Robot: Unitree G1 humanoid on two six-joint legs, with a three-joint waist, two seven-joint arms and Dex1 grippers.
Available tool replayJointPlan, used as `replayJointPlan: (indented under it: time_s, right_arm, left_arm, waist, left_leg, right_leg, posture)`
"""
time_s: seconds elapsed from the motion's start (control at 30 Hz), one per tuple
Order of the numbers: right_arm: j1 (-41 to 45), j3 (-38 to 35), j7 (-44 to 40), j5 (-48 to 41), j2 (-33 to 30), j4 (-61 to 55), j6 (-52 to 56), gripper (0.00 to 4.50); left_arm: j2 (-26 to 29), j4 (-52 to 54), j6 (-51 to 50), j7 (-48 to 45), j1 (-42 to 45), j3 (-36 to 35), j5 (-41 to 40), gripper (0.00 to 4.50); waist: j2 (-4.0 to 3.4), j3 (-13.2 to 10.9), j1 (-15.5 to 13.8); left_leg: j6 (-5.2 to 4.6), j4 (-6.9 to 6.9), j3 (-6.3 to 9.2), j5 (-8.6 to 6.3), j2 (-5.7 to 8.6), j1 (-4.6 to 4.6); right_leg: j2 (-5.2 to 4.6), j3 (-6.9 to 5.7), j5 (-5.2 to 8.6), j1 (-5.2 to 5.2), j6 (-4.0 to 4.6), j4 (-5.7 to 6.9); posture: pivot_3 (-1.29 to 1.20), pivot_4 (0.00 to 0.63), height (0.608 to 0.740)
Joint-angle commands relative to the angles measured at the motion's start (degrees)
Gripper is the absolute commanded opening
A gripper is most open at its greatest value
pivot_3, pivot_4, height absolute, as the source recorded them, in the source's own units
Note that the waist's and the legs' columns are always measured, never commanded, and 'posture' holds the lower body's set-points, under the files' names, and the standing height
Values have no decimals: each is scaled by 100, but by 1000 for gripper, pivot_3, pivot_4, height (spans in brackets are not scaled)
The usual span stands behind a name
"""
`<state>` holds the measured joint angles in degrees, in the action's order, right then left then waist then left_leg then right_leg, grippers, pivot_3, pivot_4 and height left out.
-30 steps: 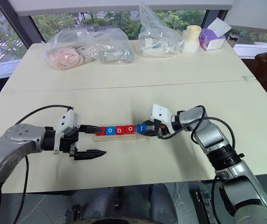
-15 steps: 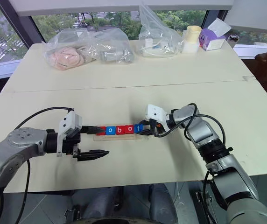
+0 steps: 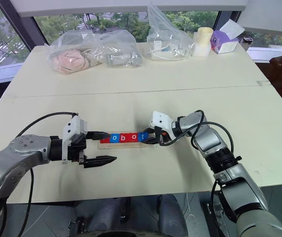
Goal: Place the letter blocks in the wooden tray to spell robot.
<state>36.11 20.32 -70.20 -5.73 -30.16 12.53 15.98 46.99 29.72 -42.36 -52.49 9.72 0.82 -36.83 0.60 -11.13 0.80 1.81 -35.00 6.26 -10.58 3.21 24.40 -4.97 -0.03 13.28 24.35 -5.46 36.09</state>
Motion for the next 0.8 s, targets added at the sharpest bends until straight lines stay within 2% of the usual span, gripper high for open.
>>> replayJointPlan:
  time_s: [0.03,0.07,0.27,0.3,0.43,0.57,0.7,0.8]
  right_arm:
    - [11,-73,2,-58,66,-190,-46,1155]
    - [10,-66,10,-53,75,-174,-59,1155]
    - [71,-175,348,11,245,-92,-150,4226]
    - [81,-209,371,-16,248,-109,-133,4467]
    - [-17,-647,572,-289,46,-621,163,4467]
    - [-355,-1118,892,-548,-133,-1272,646,4467]
    - [-774,-1943,1431,-1187,-127,-1959,1553,4467]
    - [-1346,-2629,1757,-1771,-219,-2647,2312,4467]
  left_arm:
    - [-18,54,55,3,98,-39,1,4500]
    - [-19,48,60,4,104,-35,6,4500]
    - [-45,29,151,11,10,-13,72,4500]
    - [-45,20,222,-11,-79,-17,107,4500]
    - [-19,-52,757,-182,-734,-133,336,4500]
    - [20,-291,938,-283,-764,-303,352,4500]
    - [-170,-439,708,-26,-735,-899,-89,4500]
    - [-194,-301,627,174,-1136,-1471,-220,4500]
  waist:
    - [0,0,0]
    - [0,0,0]
    - [0,0,4]
    - [0,0,3]
    - [-2,0,1]
    - [0,1,-43]
    - [-1,0,-21]
    - [-1,1,-13]
  left_leg:
    - [0,0,0,0,0,0]
    - [0,0,0,0,0,0]
    - [0,0,0,0,0,-1]
    - [0,0,0,0,0,-1]
    - [0,3,1,0,0,0]
    - [1,-1,5,0,0,1]
    - [1,0,19,-1,-1,0]
    - [1,4,18,-1,-1,3]
  right_leg:
    - [0,0,0,0,0,0]
    - [0,0,0,0,0,0]
    - [1,0,0,0,0,1]
    - [1,0,0,0,0,1]
    - [-2,7,0,4,0,0]
    - [-2,-3,1,-2,2,-1]
    - [-7,2,1,0,2,0]
    - [-7,3,2,4,1,-2]
  posture:
    - [0,150,740]
    - [0,150,740]
    - [0,150,740]
    - [0,150,740]
    - [0,150,740]
    - [0,150,740]
    - [0,150,740]
    - [0,150,740]
